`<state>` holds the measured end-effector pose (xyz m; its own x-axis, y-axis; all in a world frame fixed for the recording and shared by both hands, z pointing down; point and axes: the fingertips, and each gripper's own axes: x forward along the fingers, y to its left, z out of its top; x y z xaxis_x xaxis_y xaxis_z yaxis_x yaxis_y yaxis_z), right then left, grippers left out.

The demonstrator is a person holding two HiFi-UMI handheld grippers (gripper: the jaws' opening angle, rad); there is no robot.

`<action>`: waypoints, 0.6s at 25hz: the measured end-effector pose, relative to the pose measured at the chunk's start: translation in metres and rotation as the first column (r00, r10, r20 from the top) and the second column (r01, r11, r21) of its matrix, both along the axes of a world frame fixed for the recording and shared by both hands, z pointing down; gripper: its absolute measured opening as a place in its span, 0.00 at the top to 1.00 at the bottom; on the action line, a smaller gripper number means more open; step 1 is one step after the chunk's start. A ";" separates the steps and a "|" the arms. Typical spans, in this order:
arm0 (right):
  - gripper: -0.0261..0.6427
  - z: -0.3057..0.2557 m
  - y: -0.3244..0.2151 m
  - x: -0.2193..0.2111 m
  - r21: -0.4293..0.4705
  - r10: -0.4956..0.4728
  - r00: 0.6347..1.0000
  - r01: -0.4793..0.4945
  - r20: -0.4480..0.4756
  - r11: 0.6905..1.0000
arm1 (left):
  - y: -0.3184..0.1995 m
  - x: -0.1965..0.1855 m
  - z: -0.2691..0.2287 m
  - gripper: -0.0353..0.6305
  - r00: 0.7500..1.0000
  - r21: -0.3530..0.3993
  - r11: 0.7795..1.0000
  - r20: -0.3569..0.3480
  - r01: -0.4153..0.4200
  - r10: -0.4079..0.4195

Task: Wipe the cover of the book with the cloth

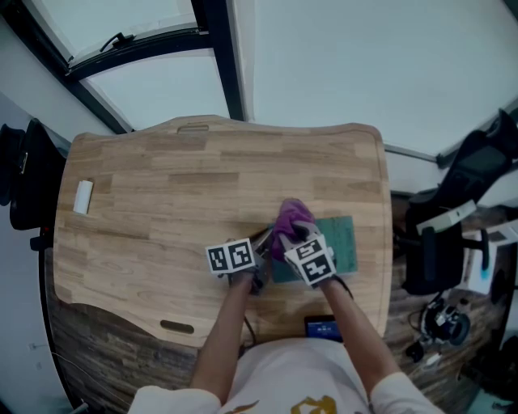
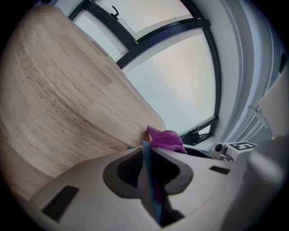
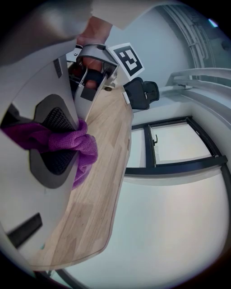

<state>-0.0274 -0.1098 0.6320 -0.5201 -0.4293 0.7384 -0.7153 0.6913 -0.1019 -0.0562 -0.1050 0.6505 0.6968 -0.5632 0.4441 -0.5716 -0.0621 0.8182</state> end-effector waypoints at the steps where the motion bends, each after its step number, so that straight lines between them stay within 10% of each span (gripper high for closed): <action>1: 0.85 0.000 0.001 -0.001 -0.003 -0.004 1.000 0.004 0.001 1.000 | 0.000 0.000 0.000 0.86 1.000 0.001 1.000 0.000 0.000 0.000; 15: 0.85 0.000 0.007 -0.001 -0.015 -0.010 1.000 0.010 0.013 1.000 | -0.001 -0.001 0.000 0.86 1.000 0.008 1.000 0.015 0.010 -0.011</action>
